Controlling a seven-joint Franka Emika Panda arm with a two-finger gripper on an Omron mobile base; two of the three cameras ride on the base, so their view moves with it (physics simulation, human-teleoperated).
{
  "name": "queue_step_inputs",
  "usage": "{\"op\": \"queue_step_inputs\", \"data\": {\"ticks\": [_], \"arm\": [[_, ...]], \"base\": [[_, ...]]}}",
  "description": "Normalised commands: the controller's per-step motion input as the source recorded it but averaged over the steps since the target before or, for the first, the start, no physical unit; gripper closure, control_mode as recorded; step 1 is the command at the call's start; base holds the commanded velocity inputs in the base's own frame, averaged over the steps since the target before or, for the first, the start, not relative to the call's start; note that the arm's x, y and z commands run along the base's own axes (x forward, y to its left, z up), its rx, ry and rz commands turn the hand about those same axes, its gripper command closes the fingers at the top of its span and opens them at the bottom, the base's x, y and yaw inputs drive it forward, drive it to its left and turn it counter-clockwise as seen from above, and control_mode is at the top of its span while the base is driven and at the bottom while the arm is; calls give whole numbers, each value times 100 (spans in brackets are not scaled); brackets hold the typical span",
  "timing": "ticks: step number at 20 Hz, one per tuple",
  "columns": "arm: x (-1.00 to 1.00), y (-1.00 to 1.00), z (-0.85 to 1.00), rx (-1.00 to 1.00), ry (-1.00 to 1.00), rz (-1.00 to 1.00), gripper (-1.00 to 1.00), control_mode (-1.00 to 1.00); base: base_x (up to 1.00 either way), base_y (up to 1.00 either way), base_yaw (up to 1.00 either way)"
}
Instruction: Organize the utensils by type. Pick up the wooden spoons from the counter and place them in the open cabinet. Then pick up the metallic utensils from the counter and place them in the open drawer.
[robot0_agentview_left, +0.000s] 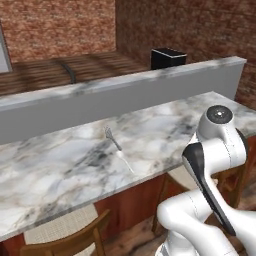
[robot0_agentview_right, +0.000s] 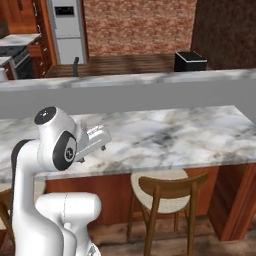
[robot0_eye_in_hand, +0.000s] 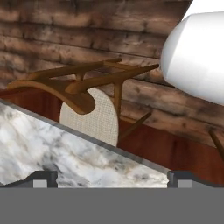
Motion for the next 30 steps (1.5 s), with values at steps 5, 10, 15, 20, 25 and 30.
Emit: {"op": "queue_step_inputs", "data": {"ticks": [5, 10, 15, 20, 25, 30], "arm": [[0, 0, 0, 0, 0, 0, -100, 100], [19, 26, 1, 0, 0, -10, -100, -100], [39, 48, 3, -3, 1, -11, -100, -100], [23, 22, 0, 3, 0, -5, -100, -100], [3, 2, 0, 13, 0, -1, -100, -100], [-3, 0, 1, 22, 4, -2, -100, -100]], "base": [[34, 58, -18], [13, 22, -8], [0, 0, 0], [0, 0, 0], [0, 0, 0], [0, 0, 0]]}}
